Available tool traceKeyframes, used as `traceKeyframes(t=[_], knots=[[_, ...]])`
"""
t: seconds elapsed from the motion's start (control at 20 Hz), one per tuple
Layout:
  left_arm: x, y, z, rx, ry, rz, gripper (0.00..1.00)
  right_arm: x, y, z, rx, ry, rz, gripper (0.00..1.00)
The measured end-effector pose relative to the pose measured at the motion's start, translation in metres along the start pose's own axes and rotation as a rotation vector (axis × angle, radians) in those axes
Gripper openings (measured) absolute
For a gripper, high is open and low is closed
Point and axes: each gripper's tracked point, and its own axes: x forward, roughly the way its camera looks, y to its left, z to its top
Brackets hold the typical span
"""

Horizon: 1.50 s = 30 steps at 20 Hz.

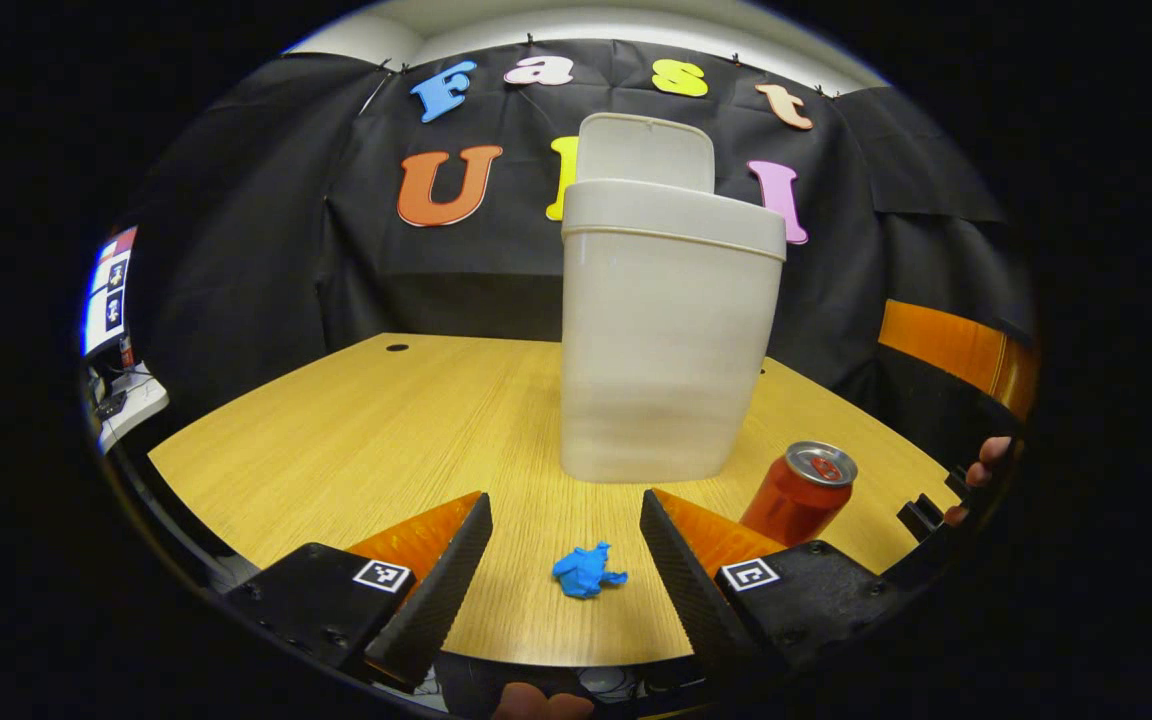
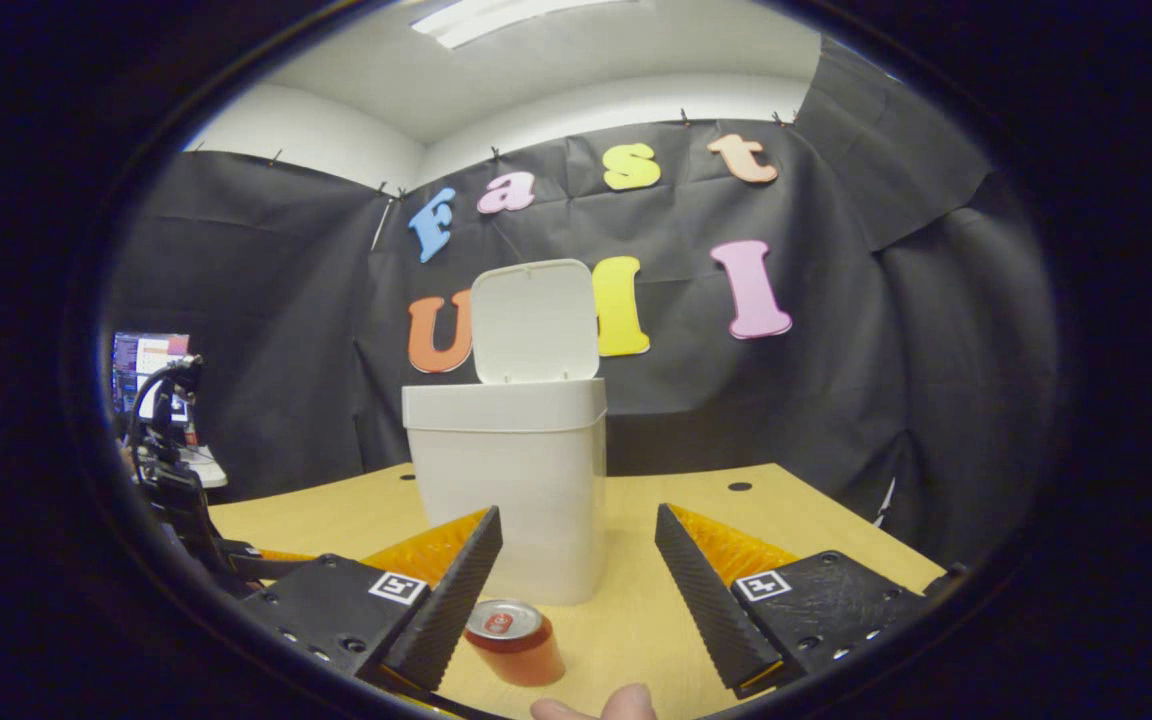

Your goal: Press the lid of the desktop garbage bin to open it, pick up the crumpled paper on the desktop and throw it into the bin, then pick up the pop can on the desktop and drop it into the bin, and finally close the garbage bin lid.

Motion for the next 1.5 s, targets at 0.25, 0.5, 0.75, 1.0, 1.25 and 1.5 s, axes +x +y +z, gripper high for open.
traceKeyframes(t=[0.25, 0.5, 0.75, 1.0, 1.25, 1.5], knots=[[0.008, -0.007, -0.024, 0.017, 0.075, -0.016, 0.97, -0.003, -0.002, -0.018, -0.013, 0.028, -0.002, 0.96], [0.016, -0.011, -0.035, 0.032, 0.108, -0.024, 0.97, -0.002, -0.006, -0.029, -0.009, 0.056, -0.008, 0.96], [0.025, -0.008, -0.048, 0.040, 0.154, -0.003, 0.97, -0.003, -0.008, -0.035, -0.019, 0.066, -0.007, 0.96], [0.028, -0.004, -0.056, 0.068, 0.182, 0.033, 0.94, -0.003, -0.013, -0.031, -0.031, 0.050, -0.016, 0.93], [0.027, -0.012, -0.058, 0.086, 0.170, 0.027, 0.76, -0.003, -0.013, -0.038, -0.023, 0.063, -0.011, 0.96], [0.024, -0.017, -0.059, 0.096, 0.139, 0.020, 0.55, -0.004, -0.013, -0.044, -0.019, 0.074, -0.011, 0.93]])
